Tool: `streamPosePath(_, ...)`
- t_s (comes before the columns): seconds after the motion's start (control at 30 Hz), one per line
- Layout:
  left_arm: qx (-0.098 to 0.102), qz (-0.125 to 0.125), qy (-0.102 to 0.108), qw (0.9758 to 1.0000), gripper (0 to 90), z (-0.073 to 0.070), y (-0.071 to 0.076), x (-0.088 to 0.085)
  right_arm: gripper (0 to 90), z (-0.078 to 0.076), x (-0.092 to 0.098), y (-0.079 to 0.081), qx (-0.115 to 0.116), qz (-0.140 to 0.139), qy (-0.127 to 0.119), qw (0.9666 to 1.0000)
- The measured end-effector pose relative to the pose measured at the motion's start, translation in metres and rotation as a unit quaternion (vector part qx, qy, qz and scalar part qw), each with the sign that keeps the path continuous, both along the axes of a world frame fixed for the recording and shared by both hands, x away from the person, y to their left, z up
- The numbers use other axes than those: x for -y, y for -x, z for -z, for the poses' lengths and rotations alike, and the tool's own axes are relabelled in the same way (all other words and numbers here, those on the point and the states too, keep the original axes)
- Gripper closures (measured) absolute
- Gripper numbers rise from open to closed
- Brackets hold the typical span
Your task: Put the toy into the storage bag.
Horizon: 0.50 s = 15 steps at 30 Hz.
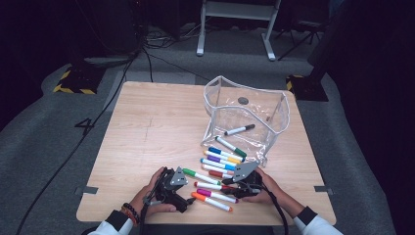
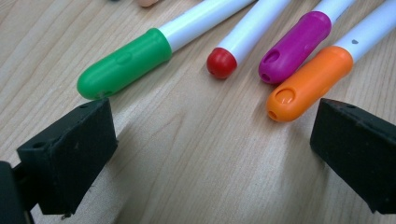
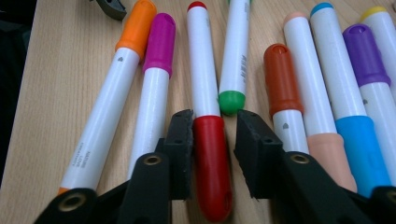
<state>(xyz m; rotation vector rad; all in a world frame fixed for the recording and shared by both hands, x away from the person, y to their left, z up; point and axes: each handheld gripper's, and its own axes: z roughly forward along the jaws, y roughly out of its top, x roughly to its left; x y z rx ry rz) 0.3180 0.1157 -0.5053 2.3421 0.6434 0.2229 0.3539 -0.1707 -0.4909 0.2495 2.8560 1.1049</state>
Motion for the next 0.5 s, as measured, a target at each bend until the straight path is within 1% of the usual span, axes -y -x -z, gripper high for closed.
streamPosePath(0.1, 0.000, 0.001, -0.001, 1.0000, 0.6, -0.0001, -0.0001, -0.0001, 73.2, 0.0000, -0.0015, 0.0004, 0.002, -0.005, 0.000, 1.0000)
streamPosePath(0.2, 0.000, 0.001, -0.001, 1.0000, 0.7, -0.0001, -0.0001, -0.0001, 73.9, 0.0004, -0.0011, 0.0000, 0.002, -0.006, -0.003, 1.0000)
streamPosePath(0.3, 0.000, 0.001, -0.001, 1.0000, 0.6, -0.0001, -0.0001, -0.0001, 74.1, -0.0003, -0.0011, 0.0005, 0.003, -0.004, 0.001, 1.0000)
streamPosePath(0.37, 0.000, 0.001, -0.001, 1.0000, 0.6, -0.0001, -0.0001, -0.0001, 74.2, -0.0012, -0.0004, 0.0001, 0.009, -0.009, 0.006, 0.9999)
streamPosePath(0.4, 0.000, 0.001, -0.001, 1.0000, 0.6, -0.0001, -0.0002, -0.0001, 74.1, -0.0019, 0.0002, -0.0001, 0.007, -0.011, 0.007, 0.9999)
streamPosePath(0.5, 0.000, 0.001, -0.001, 1.0000, 0.6, -0.0002, -0.0003, -0.0002, 74.2, -0.0058, 0.0023, 0.0002, 0.016, -0.010, 0.008, 0.9998)
